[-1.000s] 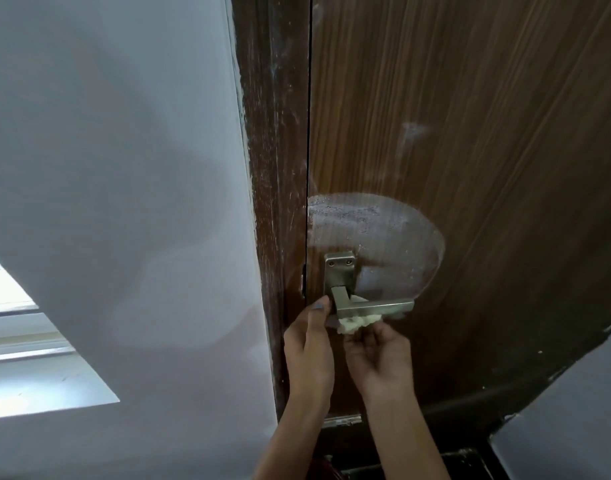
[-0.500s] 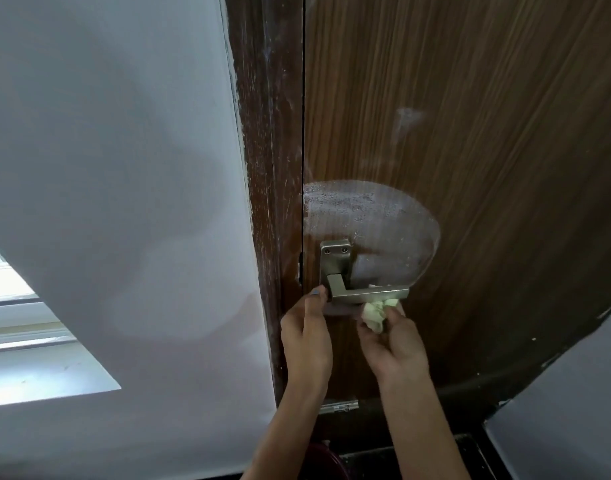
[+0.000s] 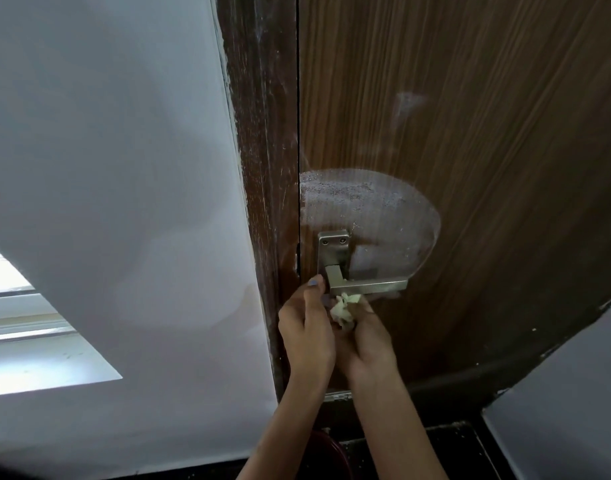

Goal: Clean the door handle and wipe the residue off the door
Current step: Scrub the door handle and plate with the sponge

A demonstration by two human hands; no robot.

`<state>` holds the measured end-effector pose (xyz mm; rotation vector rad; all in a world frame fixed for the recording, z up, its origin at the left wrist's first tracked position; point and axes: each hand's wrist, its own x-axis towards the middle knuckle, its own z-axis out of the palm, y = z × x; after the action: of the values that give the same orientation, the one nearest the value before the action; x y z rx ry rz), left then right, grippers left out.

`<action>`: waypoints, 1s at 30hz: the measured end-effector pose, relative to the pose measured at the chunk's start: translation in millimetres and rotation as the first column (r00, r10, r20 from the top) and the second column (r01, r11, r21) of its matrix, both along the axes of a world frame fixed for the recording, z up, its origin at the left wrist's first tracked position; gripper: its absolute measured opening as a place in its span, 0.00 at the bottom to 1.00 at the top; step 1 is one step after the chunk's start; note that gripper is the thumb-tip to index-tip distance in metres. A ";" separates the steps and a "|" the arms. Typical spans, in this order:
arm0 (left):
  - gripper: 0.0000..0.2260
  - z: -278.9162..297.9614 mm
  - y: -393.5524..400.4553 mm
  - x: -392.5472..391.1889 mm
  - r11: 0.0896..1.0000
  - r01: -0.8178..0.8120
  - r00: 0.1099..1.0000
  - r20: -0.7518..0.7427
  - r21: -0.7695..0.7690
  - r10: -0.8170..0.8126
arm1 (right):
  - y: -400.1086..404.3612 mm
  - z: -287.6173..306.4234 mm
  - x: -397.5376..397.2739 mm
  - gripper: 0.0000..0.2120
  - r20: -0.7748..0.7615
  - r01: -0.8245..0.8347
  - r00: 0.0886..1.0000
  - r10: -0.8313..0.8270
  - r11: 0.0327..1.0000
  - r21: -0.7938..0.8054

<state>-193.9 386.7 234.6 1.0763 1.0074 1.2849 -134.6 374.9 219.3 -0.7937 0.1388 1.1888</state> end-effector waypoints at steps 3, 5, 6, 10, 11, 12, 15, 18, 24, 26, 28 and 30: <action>0.12 -3.9 1.2 0.9 0.999 -0.034 0.999 0.010 -0.002 0.034 | -8.3 8.5 22.2 0.16 -0.091 0.180 0.980 -0.179 0.984 -0.001; 0.12 -5.0 0.6 2.6 0.999 -0.045 0.999 0.006 0.008 0.045 | -12.9 12.1 33.9 0.14 -0.052 0.254 0.966 -0.255 0.967 -0.017; 0.13 -4.6 0.3 3.4 0.999 -0.050 0.999 0.004 0.006 0.050 | -12.8 11.8 31.7 0.12 -0.032 0.247 0.968 -0.247 0.969 -0.029; 0.12 -3.9 1.3 5.3 0.997 -0.069 0.997 0.015 -0.039 0.070 | -8.7 8.4 1.6 0.11 0.023 0.010 1.000 -0.009 0.999 -0.050; 0.13 -4.0 1.4 5.4 0.997 -0.069 0.998 0.012 -0.038 0.069 | -9.5 10.3 0.3 0.11 0.009 -0.023 1.000 0.024 0.999 -0.028; 0.13 -4.6 1.6 5.4 0.997 -0.070 0.998 0.007 -0.032 0.070 | -11.4 12.9 4.5 0.12 -0.017 -0.008 1.000 0.008 1.000 -0.011; 0.13 -6.1 1.0 3.8 0.999 -0.044 0.999 -0.011 -0.025 0.043 | -20.9 18.8 31.2 0.13 -0.045 0.217 0.975 -0.218 0.976 -0.037; 0.12 -5.4 -0.9 1.6 0.999 -0.014 1.000 -0.006 -0.053 0.014 | -24.4 16.6 47.0 0.11 0.143 0.484 0.870 -0.472 0.873 -0.061; 0.14 -3.5 -0.5 3.0 0.993 0.007 0.998 0.065 -0.119 0.001 | -12.9 -3.5 19.6 0.13 0.907 0.547 0.208 -0.366 0.812 0.202; 0.14 -3.8 -0.2 5.3 0.991 -0.007 0.997 0.078 -0.134 0.017 | -15.0 -14.9 17.3 0.15 0.961 0.481 -0.058 -0.271 0.836 0.265; 0.14 -3.4 0.6 7.5 0.989 -0.022 0.995 0.091 -0.147 0.036 | -17.0 -20.8 14.7 0.17 0.946 0.400 -0.241 -0.217 0.866 0.301; 0.14 -3.5 1.6 8.9 0.987 -0.026 0.994 0.104 -0.157 0.043 | -17.5 -21.5 14.4 0.16 0.917 0.353 -0.350 -0.190 0.880 0.317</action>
<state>-184.9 388.3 231.1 0.8660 1.0310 1.2567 -120.2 357.4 197.8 -1.5334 -1.0256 -0.3723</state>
